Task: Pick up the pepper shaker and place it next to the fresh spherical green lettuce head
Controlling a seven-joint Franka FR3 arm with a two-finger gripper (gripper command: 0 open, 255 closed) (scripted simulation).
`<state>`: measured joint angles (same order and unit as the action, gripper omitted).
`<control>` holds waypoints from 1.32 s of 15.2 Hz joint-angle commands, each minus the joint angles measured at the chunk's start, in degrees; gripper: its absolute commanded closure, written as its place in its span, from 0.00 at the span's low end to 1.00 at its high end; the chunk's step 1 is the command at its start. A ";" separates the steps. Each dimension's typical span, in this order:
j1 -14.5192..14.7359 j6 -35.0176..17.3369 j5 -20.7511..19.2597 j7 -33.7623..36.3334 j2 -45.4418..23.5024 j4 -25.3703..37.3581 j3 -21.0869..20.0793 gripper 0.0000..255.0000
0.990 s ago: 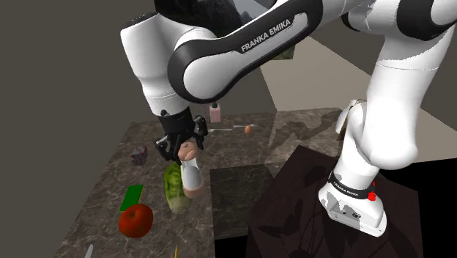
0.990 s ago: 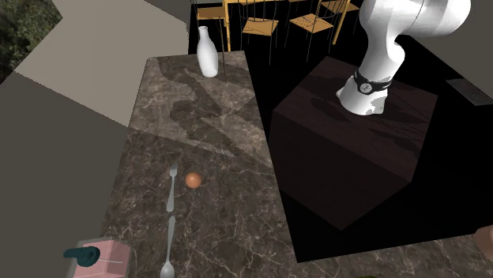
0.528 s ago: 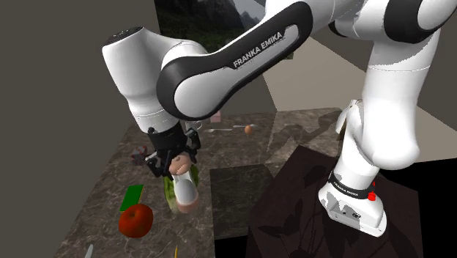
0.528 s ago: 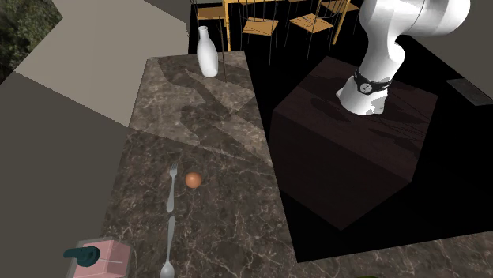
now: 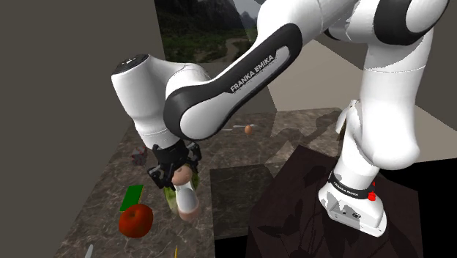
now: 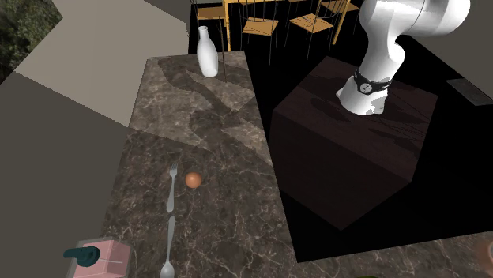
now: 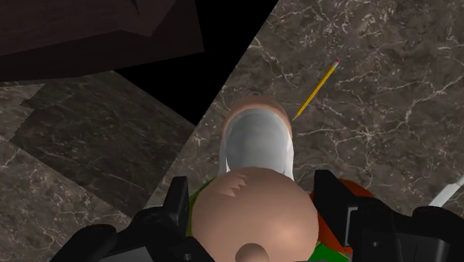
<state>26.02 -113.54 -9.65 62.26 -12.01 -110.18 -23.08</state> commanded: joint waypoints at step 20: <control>1.29 -13.36 -5.24 4.15 -9.19 -5.13 1.82 1.00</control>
<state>27.13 -126.31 -14.57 66.06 -20.61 -115.28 -21.36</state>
